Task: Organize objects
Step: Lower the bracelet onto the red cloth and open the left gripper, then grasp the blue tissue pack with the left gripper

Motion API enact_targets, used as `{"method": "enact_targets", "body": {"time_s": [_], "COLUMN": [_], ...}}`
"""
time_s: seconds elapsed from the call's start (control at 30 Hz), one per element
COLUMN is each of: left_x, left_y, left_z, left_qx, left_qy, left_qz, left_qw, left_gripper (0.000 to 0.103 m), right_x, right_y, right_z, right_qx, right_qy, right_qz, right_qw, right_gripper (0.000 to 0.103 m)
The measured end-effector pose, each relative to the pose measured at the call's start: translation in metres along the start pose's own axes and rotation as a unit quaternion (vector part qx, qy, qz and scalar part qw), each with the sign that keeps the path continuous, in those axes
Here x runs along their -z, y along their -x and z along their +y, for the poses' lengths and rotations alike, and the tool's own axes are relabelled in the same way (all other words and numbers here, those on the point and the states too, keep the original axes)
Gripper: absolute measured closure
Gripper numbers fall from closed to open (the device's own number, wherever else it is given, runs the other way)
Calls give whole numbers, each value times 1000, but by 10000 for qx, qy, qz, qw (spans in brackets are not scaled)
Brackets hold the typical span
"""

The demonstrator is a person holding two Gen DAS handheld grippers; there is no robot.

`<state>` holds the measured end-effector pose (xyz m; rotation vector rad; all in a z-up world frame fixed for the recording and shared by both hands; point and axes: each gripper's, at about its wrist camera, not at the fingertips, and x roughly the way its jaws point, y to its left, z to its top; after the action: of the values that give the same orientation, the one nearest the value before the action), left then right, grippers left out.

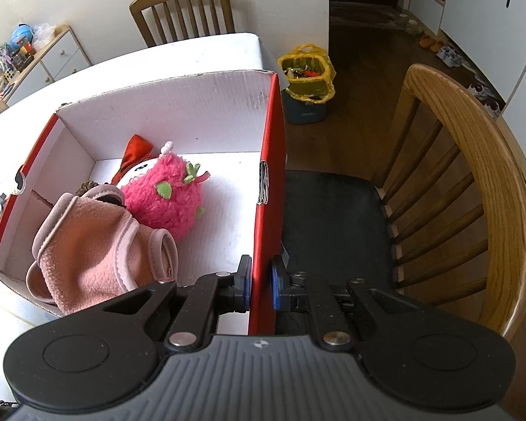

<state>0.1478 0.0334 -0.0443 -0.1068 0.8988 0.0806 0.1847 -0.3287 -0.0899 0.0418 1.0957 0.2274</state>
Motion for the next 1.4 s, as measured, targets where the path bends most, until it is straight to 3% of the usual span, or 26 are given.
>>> {"method": "enact_targets", "body": {"time_s": [0.13,0.43,1.17,1.4], "left_x": [0,-5,-10,-10], "left_y": [-6,-36,-122,-135], "left_z": [13,35,46,40], "left_qx": [-40,-5,-303,-408], "left_qy": [-29,-186,-618,-754], "left_qz": [-33,50,322,347], "left_qw": [10000,9998,9971,9957], "left_gripper": [8,2,3,10], "right_x": [-1,-3,-6,-6], "right_y": [1,2,-5,-7], "right_z": [2,8,19,18], "right_qx": [90,297,695,713], "right_qy": [-28,-67,-219,-221], "right_qz": [0,48,223,243], "right_qw": [10000,9995,9971,9969], "right_gripper": [92,92,92,92]}}
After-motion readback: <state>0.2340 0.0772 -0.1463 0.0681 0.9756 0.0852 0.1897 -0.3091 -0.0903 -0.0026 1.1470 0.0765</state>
